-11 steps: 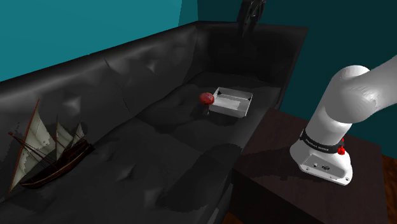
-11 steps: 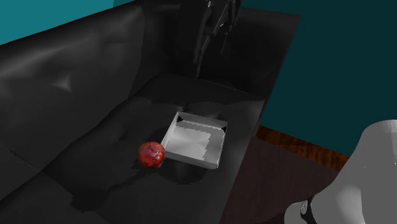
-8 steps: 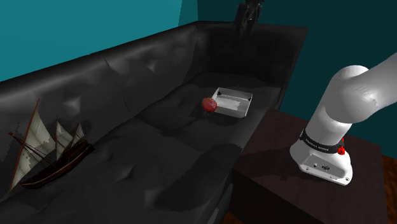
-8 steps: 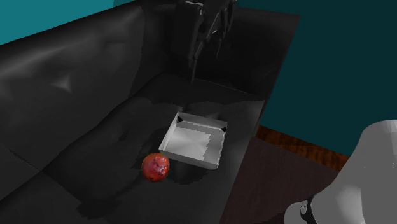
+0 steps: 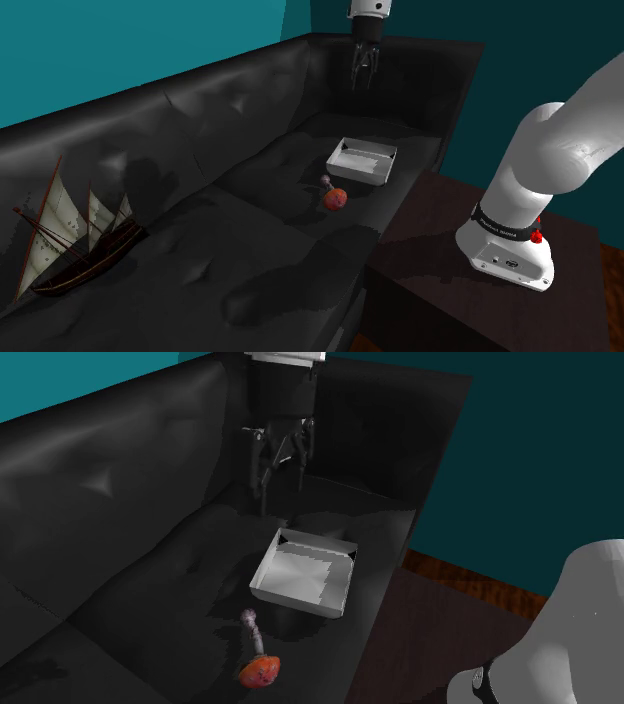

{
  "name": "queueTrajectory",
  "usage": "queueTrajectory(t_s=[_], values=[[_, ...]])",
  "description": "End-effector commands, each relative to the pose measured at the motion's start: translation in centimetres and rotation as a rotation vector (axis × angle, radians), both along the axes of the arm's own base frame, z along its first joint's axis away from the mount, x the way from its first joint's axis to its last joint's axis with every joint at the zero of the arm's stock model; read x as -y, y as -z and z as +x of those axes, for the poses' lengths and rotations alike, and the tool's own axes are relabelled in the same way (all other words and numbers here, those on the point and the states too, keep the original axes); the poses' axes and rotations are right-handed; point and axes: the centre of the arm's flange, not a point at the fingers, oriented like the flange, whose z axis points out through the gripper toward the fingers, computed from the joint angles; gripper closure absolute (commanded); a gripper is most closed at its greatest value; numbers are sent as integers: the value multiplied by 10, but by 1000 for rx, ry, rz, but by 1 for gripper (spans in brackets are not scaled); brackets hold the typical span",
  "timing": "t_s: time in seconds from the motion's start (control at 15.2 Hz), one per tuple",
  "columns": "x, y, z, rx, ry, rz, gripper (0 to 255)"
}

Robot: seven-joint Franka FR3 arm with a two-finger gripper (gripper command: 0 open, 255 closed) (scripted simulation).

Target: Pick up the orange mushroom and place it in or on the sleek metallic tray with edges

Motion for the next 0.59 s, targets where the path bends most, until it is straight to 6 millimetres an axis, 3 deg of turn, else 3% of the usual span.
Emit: queueTrajectory(t_s=[0.0, 0.53], values=[[3, 28, 20, -43, -11, 46, 0], [2, 138, 85, -213, -55, 226, 0]])
